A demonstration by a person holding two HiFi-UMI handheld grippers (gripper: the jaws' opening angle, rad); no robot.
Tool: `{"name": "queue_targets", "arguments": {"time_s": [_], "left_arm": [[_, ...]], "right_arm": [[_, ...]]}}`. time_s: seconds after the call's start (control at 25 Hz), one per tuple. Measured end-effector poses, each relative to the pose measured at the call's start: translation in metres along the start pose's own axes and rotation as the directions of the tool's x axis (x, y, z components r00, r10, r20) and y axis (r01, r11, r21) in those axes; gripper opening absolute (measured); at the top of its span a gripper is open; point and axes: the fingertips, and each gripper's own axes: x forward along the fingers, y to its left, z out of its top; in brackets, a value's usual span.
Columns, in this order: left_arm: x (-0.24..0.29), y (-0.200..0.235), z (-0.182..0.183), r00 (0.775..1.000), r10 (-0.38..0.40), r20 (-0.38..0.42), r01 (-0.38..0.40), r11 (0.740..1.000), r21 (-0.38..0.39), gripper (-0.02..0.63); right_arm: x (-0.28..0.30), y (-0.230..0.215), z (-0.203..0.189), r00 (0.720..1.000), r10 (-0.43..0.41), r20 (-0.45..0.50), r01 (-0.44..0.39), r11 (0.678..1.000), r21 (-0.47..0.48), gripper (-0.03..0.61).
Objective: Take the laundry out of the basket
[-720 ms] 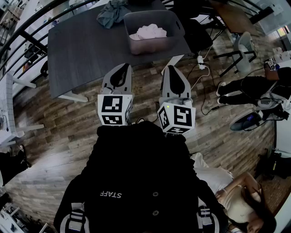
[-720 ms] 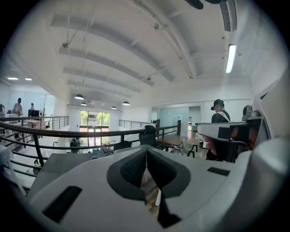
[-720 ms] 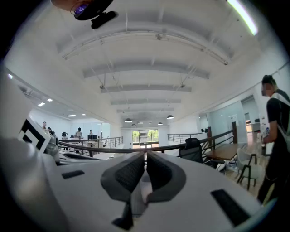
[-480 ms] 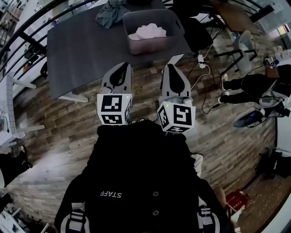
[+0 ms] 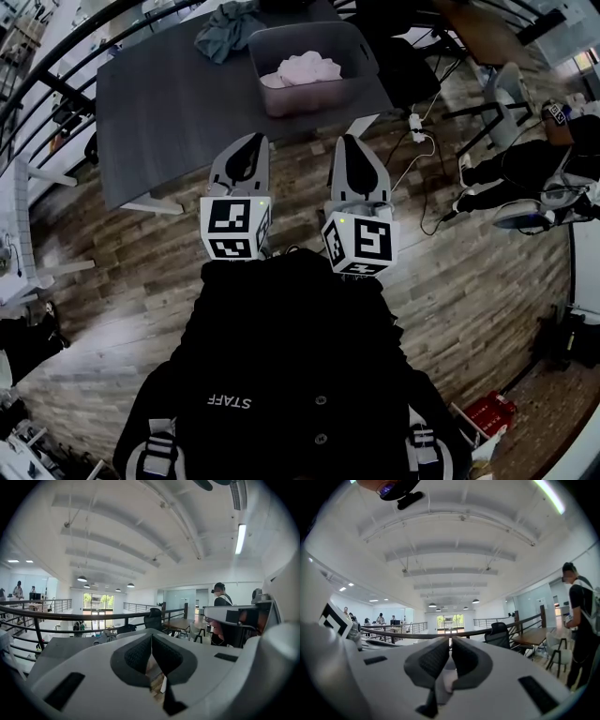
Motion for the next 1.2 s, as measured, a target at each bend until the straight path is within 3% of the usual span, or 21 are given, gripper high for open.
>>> {"name": "queue_targets", "arguments": {"time_s": [0.28, 0.84, 1.0, 1.2], "left_arm": [[0.014, -0.018, -0.016, 0.999, -0.003, -0.050, 0.002, 1.000, -0.008, 0.006], [0.033, -0.045, -0.054, 0.988, -0.014, -0.153, 0.013, 1.000, -0.006, 0.006], [0.056, -0.037, -0.067, 0.983, -0.037, -0.179, 0.034, 0.999, -0.018, 0.006], [0.113, -0.030, -0.060, 0.981, -0.094, -0.169, 0.089, 0.995, -0.035, 0.006]], "right_arm": [[-0.003, -0.025, -0.013, 0.999, -0.016, -0.034, 0.016, 1.000, 0.016, 0.015], [-0.003, -0.042, -0.061, 0.987, 0.059, -0.147, -0.048, 0.996, 0.075, 0.015], [0.015, -0.037, -0.075, 0.984, 0.085, -0.158, -0.074, 0.995, 0.073, 0.015], [0.054, -0.058, -0.076, 0.988, 0.032, -0.154, -0.030, 0.999, 0.018, 0.014]]}}
